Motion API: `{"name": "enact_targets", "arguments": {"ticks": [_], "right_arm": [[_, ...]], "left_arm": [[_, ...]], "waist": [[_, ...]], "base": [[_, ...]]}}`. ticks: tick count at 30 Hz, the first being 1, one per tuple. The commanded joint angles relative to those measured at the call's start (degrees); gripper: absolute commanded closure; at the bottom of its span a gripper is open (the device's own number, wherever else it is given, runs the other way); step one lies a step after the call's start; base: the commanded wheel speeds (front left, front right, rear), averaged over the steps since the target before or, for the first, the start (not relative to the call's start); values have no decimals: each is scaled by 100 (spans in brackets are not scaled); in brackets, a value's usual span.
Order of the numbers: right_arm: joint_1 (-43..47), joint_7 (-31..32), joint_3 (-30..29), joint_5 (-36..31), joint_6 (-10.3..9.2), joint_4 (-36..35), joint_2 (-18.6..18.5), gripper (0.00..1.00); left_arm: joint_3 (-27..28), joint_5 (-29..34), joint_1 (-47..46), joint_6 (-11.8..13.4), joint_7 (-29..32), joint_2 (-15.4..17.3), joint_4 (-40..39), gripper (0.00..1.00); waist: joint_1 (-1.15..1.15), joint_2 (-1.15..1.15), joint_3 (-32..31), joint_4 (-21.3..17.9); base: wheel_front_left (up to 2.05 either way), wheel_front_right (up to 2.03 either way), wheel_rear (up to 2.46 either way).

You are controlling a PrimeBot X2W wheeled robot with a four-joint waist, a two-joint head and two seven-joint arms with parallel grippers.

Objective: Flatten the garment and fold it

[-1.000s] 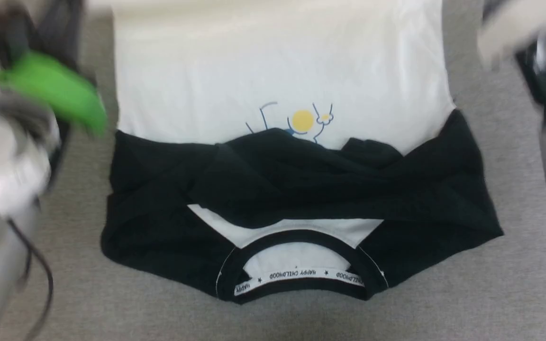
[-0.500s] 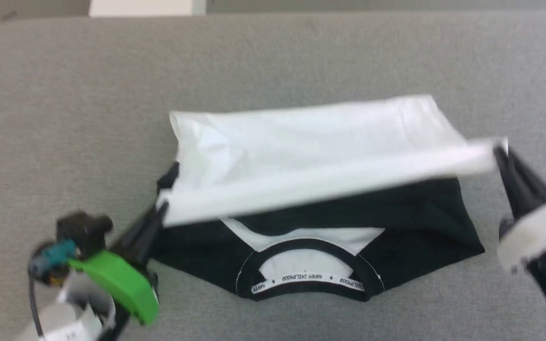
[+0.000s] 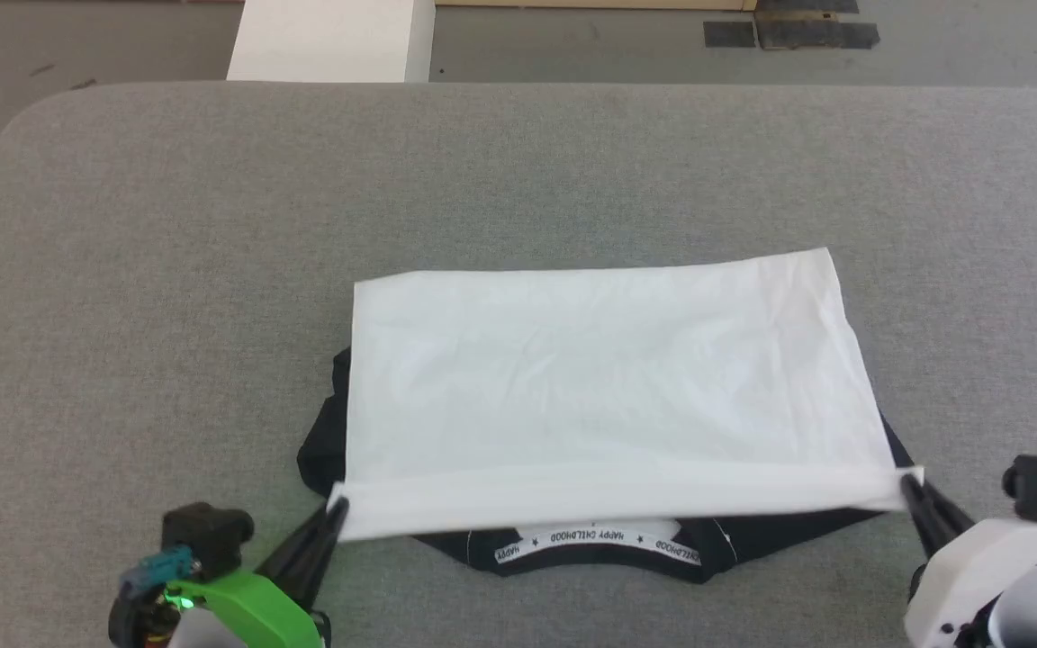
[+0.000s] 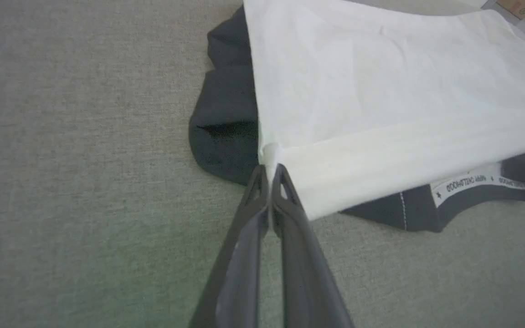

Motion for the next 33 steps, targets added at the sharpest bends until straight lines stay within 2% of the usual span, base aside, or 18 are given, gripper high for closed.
{"name": "enact_targets", "arguments": {"ticks": [1,4,5,6,7,8,14,18,23,26,33], "right_arm": [[-11,-60,1,-76,-11,147,9,100],[-61,-58,71,-103,-11,471,20,100],[-81,-47,79,-99,-11,578,28,100],[-97,-45,102,-97,-11,644,32,82],[-112,-49,137,-98,-11,705,31,19],[-121,-54,137,-87,-11,749,34,0],[-93,-257,5,64,-11,625,64,0],[-136,-556,-181,418,-11,324,110,0],[-282,-791,-334,494,-11,233,134,0],[-512,-777,-376,488,-11,360,144,0],[-1238,-523,-463,183,-11,1211,152,0]], "left_arm": [[-34,52,-5,-40,-41,-38,149,100],[-98,55,-77,-105,-110,-166,438,100],[-113,68,-110,-104,-135,-210,539,76],[-128,86,-136,-99,-152,-241,615,23],[-150,91,-162,-100,-159,-285,700,0],[-159,91,-181,-98,-172,-318,757,0],[-2,65,-145,74,-577,-504,914,0],[391,219,-190,450,-994,-616,830,0],[880,798,-472,721,-1126,-818,645,0],[1357,1338,-673,722,-1130,-1077,385,0],[2064,2191,-848,410,-1132,-1606,293,0]], "waist": [[1,0,-31,-1],[1,0,-70,7],[1,0,-85,16],[1,0,-96,23],[1,0,-109,34],[1,0,-123,42],[1,0,-284,119],[1,0,-367,189],[1,0,-382,275],[1,0,-363,296],[1,0,-296,279]], "base": [[0,0,0],[0,0,0],[0,0,0],[0,0,0],[0,0,0],[0,0,0],[0,0,0],[0,0,0],[0,0,0],[0,0,0],[0,0,0]]}}
